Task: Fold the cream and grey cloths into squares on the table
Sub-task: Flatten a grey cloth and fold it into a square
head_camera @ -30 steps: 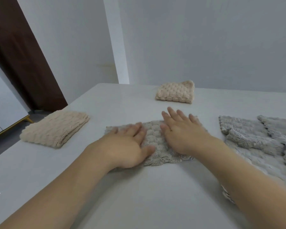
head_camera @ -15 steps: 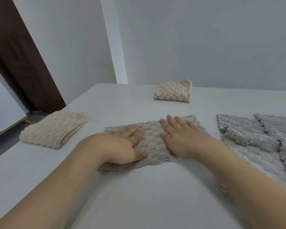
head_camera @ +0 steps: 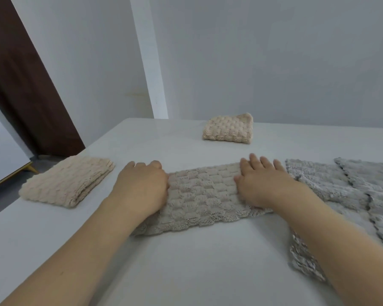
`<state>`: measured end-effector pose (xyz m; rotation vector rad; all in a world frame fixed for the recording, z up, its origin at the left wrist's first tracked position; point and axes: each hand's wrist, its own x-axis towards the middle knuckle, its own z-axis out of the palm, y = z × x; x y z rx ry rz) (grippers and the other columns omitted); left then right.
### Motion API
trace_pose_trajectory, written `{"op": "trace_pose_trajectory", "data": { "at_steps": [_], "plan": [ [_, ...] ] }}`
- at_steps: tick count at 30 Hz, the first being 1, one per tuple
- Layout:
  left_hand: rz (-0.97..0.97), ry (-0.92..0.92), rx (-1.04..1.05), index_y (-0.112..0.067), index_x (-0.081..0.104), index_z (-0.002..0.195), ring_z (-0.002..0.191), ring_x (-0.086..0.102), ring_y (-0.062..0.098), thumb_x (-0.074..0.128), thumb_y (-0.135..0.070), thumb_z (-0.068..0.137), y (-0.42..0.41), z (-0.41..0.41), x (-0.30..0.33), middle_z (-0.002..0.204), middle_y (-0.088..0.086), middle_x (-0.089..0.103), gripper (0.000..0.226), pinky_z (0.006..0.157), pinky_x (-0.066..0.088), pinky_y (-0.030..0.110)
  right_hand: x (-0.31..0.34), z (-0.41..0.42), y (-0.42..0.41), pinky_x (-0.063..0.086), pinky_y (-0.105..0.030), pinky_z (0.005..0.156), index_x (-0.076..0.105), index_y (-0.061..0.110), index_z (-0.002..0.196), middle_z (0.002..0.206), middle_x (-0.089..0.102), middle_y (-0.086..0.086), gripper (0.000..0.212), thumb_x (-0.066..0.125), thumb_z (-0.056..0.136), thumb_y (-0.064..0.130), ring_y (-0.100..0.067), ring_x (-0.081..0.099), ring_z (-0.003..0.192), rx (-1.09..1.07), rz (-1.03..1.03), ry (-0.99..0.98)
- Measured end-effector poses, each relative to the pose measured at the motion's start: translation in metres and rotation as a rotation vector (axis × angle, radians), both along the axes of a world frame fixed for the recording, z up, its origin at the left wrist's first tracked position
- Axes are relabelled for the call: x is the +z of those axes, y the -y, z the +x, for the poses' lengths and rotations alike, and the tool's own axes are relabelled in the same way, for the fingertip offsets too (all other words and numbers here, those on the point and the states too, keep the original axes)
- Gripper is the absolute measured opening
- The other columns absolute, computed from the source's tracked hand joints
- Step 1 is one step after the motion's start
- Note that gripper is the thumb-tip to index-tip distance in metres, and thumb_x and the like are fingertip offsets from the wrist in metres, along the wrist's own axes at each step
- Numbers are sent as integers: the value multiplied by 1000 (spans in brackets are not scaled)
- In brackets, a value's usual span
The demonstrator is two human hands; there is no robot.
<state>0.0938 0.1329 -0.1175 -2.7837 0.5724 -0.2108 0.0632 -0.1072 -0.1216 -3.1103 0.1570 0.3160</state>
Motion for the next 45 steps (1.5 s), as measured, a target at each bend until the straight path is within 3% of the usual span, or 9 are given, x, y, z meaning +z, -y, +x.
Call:
{"op": "trace_pose_trajectory", "data": {
  "at_steps": [6, 11, 16, 21, 25, 32, 35, 39, 45],
  "plan": [
    [-229, -217, -147, -22, 54, 132, 126, 51, 23, 38, -31, 102, 25, -6, -11, 142, -5, 51, 36, 99, 46, 38, -10, -7, -31, -7, -43, 120, -10, 24, 154, 161, -17, 4, 58, 12, 103, 41, -17, -14, 148, 240, 116, -30],
    [-65, -129, 148, -16, 55, 93, 84, 54, 22, 46, -12, 89, 4, -4, 1, 91, 1, 59, 10, 70, 42, 31, -10, 0, 2, -8, -44, 120, -8, 18, 154, 161, -17, 0, 59, 9, 103, 40, -20, -14, 148, -23, 63, 37],
    [-257, -149, 54, -16, 15, 156, 150, 12, 21, 15, -44, 103, 44, -25, -18, 164, -1, 11, 60, 119, 13, 52, -24, -7, -36, -8, -39, 120, -1, 17, 155, 162, -10, 2, 58, 9, 103, 39, -16, -10, 148, 173, 179, 196],
    [-214, -386, 245, -25, -10, 156, 151, -10, 15, 3, -55, 99, 6, -7, -18, 164, -6, -13, 65, 119, -5, 54, -21, 1, 5, -7, -44, 120, -3, 15, 155, 162, -11, -1, 60, 7, 102, 40, -19, -10, 149, -92, 100, 134],
    [-223, -162, 194, -21, -5, 157, 151, -12, 19, 3, -51, 100, 13, -8, -16, 164, -3, -11, 64, 119, -10, 53, -14, -9, -27, -9, -46, 119, -4, 11, 154, 161, -13, -5, 60, 9, 101, 37, -23, -12, 148, 11, 42, 280],
    [-279, -459, 90, -32, 7, 156, 150, 2, 17, 17, -49, 103, 5, 4, -14, 164, -9, 3, 56, 121, 3, 45, -18, -5, -17, -3, -55, 117, 3, 12, 154, 162, -3, -8, 63, 11, 101, 44, -28, -9, 148, -104, 43, 165],
    [-278, -202, 87, -19, 49, 128, 125, 39, 28, 28, -42, 102, 9, 2, -11, 132, 3, 45, 41, 102, 37, 42, -3, -10, -28, 27, -59, 103, 28, 10, 141, 142, 25, -12, 52, 28, 99, 41, -31, 21, 133, -155, -117, 199],
    [-327, -215, 93, -19, 45, 84, 86, 50, 22, 39, -39, 98, 14, -3, 0, 89, 1, 53, 26, 66, 35, 34, -4, -11, -36, 36, -49, 93, 32, 12, 135, 136, 34, -15, 42, 29, 100, 34, -31, 35, 122, -107, -112, 165],
    [-810, -534, 35, -38, 35, 111, 57, 38, 19, 47, -32, 96, 14, -8, 17, 73, 3, 45, 20, 55, 33, 34, -14, 5, -11, 36, -39, 97, 45, 13, 129, 132, 45, -12, 37, 30, 103, 34, -30, 41, 121, 17, -27, 358]
  ]
}}
